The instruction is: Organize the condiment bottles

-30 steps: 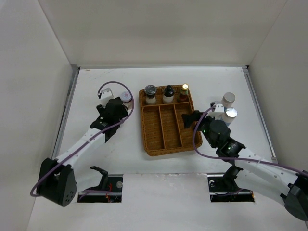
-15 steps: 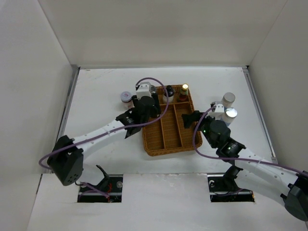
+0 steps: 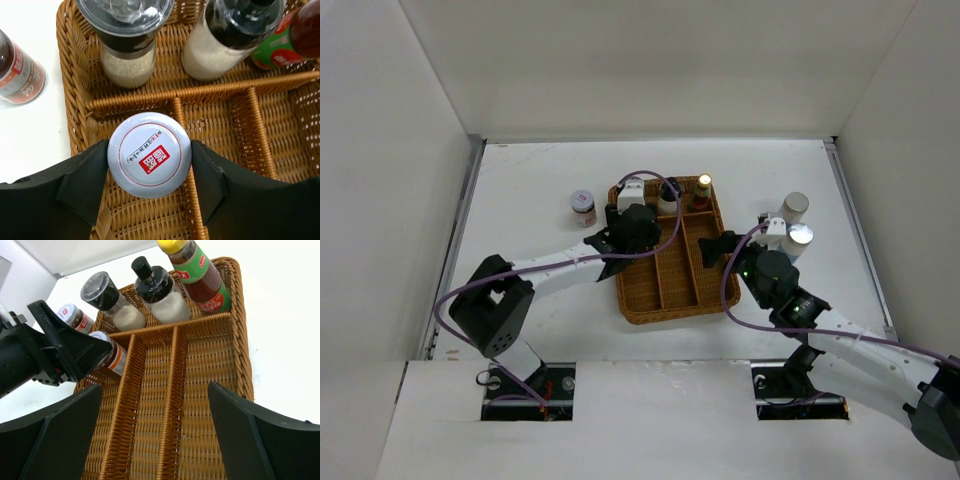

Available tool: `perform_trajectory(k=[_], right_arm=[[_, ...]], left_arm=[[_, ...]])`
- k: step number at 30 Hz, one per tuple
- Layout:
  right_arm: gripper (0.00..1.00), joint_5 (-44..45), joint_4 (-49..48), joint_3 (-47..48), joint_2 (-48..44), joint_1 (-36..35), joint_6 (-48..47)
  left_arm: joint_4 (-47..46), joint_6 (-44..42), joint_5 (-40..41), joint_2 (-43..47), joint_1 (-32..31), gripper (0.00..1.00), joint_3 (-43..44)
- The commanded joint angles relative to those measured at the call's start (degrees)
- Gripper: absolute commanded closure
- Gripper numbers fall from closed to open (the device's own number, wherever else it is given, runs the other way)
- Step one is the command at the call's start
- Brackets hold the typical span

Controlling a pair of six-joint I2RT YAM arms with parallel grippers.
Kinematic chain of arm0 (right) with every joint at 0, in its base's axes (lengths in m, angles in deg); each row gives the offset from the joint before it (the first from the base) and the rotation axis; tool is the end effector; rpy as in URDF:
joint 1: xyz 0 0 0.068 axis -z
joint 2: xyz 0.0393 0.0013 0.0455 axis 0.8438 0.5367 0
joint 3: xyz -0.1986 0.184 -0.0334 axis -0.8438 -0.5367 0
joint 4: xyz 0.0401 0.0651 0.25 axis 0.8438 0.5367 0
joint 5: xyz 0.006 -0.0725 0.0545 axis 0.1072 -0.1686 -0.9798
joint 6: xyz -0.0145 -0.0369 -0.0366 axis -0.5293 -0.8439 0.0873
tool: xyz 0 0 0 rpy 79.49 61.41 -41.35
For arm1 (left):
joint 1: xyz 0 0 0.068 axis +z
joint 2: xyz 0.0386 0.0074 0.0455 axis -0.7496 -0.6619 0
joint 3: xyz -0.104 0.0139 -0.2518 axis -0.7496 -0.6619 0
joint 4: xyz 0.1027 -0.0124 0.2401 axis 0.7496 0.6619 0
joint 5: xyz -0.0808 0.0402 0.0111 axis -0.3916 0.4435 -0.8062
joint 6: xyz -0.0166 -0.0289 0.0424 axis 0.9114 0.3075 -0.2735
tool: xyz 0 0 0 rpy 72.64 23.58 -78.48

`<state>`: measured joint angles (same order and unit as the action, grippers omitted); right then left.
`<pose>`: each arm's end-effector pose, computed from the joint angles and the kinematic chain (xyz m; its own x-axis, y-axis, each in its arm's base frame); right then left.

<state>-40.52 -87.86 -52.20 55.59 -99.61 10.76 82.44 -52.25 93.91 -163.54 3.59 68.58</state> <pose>0.1567 0.1222 0.2505 -0.2484 0.3658 -0.8969 -0.2295 0.8773 0.4214 0.2565 -0.2300 0.2219 -0.4868 -0.1033 -0.8674 0.0661 0.9858 -0.1546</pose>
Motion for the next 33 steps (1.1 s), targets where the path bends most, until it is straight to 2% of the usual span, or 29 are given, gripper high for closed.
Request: perform_trajectory(k=[1,3,6,11,15,18,23,28,31,33], right_arm=[[0.06,1.21,-2.93,0.23,-0.32,0.19,0.45],[0.06,1.39,-3.1,0.05,-0.41,0.19,0.53],[0.06,0.69,-2.93,0.14,0.11,0.62,0.98],[0.05,0.69,-3.1,0.05,0.37,0.89,1.06],[0.05,0.95,-3.28,0.32,0.38,0.62,0.71],[0.05,0.16,-3.28,0.23,1.16,0.8,1.24],[0.03,0.69,-3.54,0.41,1.34,0.36,0.62],[0.02,0.42,-3.36,0.41,0.73,0.27,0.45],[0.02,-0.28,-3.37,0.23,0.99,0.53,0.97],[0.02,-0.63,-3.02,0.58,1.26,0.27,0.89]], left_arm=[[-10.37,-0.36,2.48,2.58,0.46,0.39,0.24],[-10.55,-0.62,2.31,3.98,0.46,0.28,-0.21],[-9.67,-1.24,2.48,7.58,0.37,0.21,-1.25],[-6.08,-2.12,4.94,15.58,3.08,0.21,-5.12],[-2.38,-0.89,6.09,18.05,11.24,0.19,-6.54],[-1.33,-0.89,4.17,14.11,16.79,0.15,-3.03],[-1.15,-2.38,2.84,3.4,20.57,0.13,4.0],[-2.29,-2.82,1.78,-4.26,23.22,0.14,7.35],[-1.94,-2.82,0.03,-7.52,23.75,0.18,9.46],[-2.55,-2.56,-0.07,-8.14,23.66,0.25,9.03]])
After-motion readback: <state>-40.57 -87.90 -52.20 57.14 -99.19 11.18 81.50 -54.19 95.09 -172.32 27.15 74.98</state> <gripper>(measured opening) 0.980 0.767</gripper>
